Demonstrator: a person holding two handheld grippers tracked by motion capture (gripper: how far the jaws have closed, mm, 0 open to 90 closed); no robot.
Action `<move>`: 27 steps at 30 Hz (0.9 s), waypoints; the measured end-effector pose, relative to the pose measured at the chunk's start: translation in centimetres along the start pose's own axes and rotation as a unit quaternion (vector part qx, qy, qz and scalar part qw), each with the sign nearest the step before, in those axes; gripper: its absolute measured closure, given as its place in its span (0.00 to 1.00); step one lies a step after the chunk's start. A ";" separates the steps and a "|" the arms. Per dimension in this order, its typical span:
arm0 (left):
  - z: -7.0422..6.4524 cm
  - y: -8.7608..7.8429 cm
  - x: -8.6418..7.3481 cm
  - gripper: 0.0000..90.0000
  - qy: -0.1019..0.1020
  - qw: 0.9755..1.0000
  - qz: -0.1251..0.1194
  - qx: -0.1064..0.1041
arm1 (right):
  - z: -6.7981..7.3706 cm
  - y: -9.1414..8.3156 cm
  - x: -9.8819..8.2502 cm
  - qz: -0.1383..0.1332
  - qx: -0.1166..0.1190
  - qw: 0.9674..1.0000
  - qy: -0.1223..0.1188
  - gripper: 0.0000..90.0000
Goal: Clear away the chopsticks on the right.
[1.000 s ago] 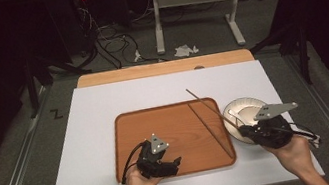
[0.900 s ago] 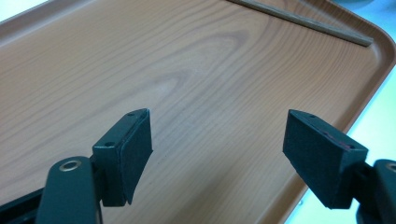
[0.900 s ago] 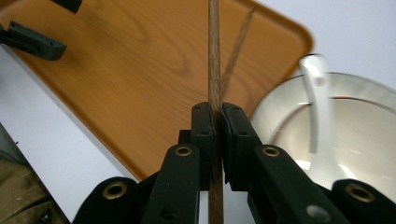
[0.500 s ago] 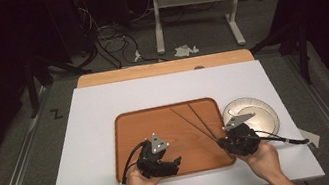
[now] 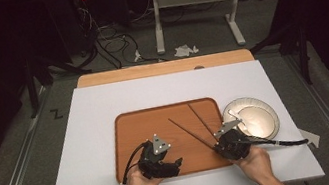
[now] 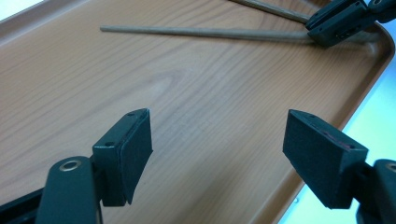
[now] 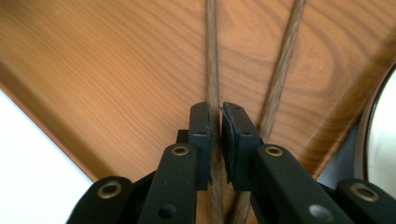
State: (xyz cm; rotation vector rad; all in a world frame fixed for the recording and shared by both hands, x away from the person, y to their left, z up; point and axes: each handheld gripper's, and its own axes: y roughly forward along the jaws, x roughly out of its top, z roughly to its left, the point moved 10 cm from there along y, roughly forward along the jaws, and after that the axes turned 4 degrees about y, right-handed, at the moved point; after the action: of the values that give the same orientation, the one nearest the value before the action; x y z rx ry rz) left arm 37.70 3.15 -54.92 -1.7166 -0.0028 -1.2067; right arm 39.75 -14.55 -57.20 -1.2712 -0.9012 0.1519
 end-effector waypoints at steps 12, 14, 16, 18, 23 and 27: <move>-0.1 0.2 0.0 0.27 0.004 1.000 0.003 -0.001 | 1.5 -0.4 1.0 -0.049 0.034 0.997 -0.044 0.96; -0.2 0.2 -0.1 0.27 0.005 1.000 0.004 -0.001 | 1.6 0.0 0.8 -0.037 0.031 0.998 -0.043 0.96; -0.1 0.1 -0.1 0.27 0.005 1.000 0.003 0.001 | 1.1 0.5 0.6 -0.026 0.018 0.999 -0.043 0.97; -0.1 0.0 0.0 0.27 0.003 1.000 0.002 0.000 | 0.9 0.6 0.6 -0.023 0.012 0.999 -0.041 0.97; -0.1 0.0 0.0 0.27 0.004 1.000 0.002 -0.001 | -0.5 0.6 0.4 -0.016 -0.019 0.999 -0.029 0.97; -0.1 0.0 0.0 0.27 0.001 1.000 -0.001 -0.001 | -1.0 0.6 0.4 -0.017 -0.018 1.000 -0.018 0.96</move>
State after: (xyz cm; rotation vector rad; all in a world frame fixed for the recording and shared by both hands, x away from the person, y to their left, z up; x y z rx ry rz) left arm 37.58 3.07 -54.88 -1.7175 -0.0021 -1.2104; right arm 40.85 -14.85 -57.54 -1.2895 -0.9607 0.1326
